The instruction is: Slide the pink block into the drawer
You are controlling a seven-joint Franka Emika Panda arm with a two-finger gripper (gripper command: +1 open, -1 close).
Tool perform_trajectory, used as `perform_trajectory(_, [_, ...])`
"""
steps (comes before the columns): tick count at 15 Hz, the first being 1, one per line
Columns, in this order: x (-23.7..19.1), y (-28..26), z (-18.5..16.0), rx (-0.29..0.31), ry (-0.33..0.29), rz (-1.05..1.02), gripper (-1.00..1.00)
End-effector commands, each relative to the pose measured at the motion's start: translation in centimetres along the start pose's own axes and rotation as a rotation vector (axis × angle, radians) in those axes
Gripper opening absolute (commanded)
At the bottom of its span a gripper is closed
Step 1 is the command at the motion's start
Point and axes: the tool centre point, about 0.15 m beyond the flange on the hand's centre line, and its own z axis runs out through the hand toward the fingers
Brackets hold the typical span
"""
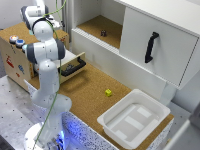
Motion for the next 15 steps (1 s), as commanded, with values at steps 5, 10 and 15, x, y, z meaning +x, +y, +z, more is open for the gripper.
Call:
perform_trajectory(5, [-7.9,1.5,2.4,0.037,0.189,0.044,-1.00])
perform_trajectory(10, [-9.0,1.7,0.1,0.037,0.275,0.162,1.00])
perform_trajectory(15, [-14.7,3.7,-3.0,0.026,0.338,0.433,1.00])
